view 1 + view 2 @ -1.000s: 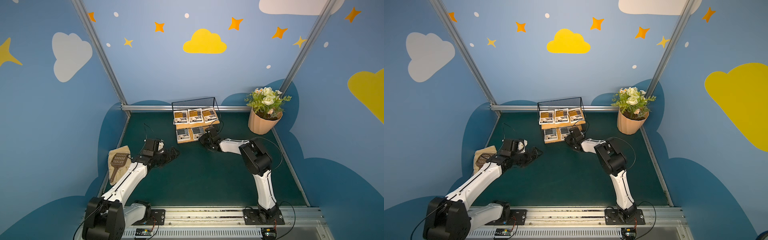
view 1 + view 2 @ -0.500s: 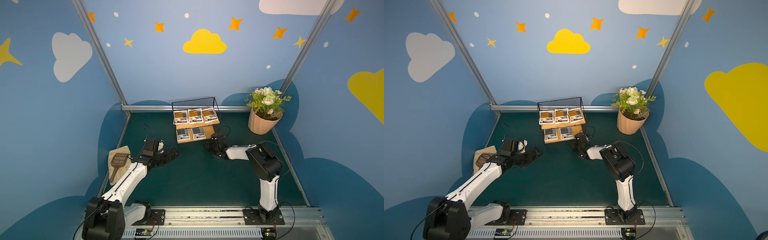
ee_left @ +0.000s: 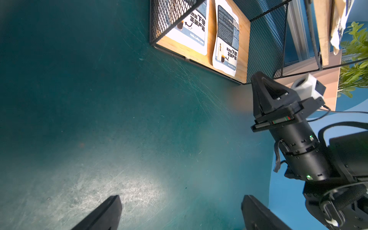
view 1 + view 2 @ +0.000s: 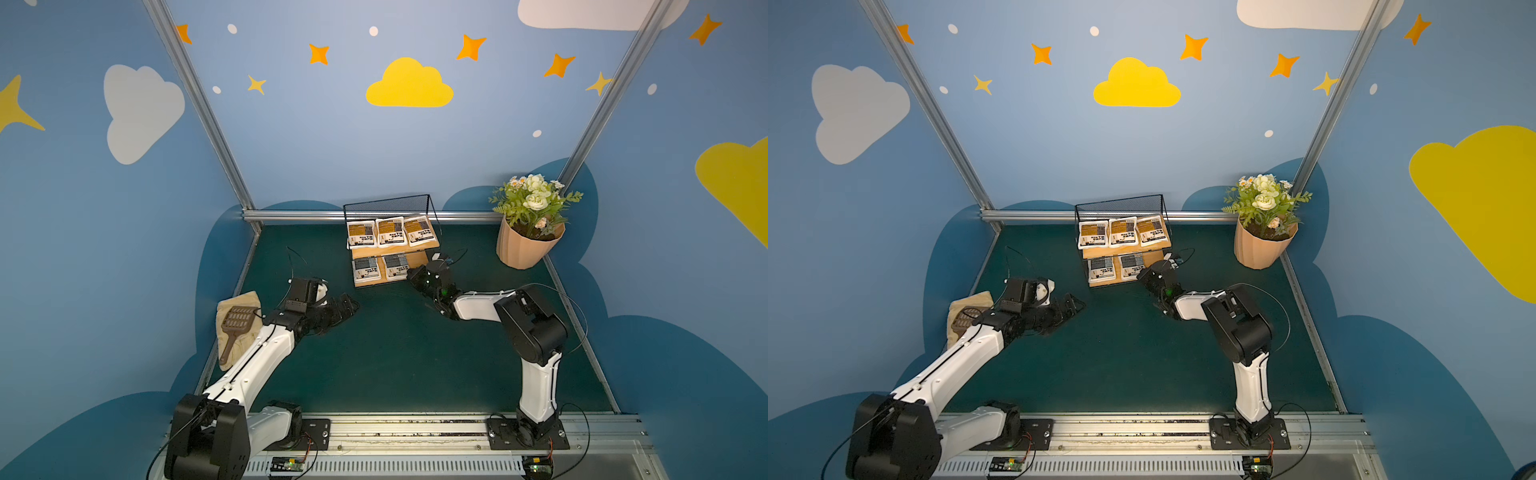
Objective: Place the bagged coffee beans on the shelf by color
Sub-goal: Adjust the bagged coffee beans on the shelf.
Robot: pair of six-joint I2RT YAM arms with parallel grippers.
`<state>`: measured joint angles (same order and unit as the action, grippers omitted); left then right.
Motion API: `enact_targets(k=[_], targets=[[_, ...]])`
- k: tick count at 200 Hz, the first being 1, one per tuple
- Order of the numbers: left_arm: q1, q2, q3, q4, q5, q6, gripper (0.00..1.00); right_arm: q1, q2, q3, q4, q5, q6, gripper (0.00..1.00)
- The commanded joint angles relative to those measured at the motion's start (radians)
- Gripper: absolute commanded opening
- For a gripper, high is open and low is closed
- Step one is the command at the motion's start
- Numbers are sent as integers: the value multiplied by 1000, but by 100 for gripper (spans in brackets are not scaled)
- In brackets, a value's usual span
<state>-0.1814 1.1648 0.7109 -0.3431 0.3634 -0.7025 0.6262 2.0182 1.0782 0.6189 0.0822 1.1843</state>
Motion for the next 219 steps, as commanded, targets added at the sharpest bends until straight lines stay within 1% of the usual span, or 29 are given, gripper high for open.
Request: enact_targets(k=[1, 69, 118, 192, 219], targets=[[6, 9, 13, -14, 6, 18, 100, 7, 42, 45, 53, 22, -11, 0], [5, 9, 12, -17, 9, 18, 100, 23, 153, 141, 46, 31, 41, 0], [6, 5, 10, -17, 13, 14, 100, 32, 214, 178, 32, 49, 79, 0], [8, 1, -1, -27, 7, 14, 100, 33, 286, 251, 2, 51, 116, 0], [10, 2, -5, -24, 7, 14, 100, 32, 285, 252, 2, 54, 123, 0]])
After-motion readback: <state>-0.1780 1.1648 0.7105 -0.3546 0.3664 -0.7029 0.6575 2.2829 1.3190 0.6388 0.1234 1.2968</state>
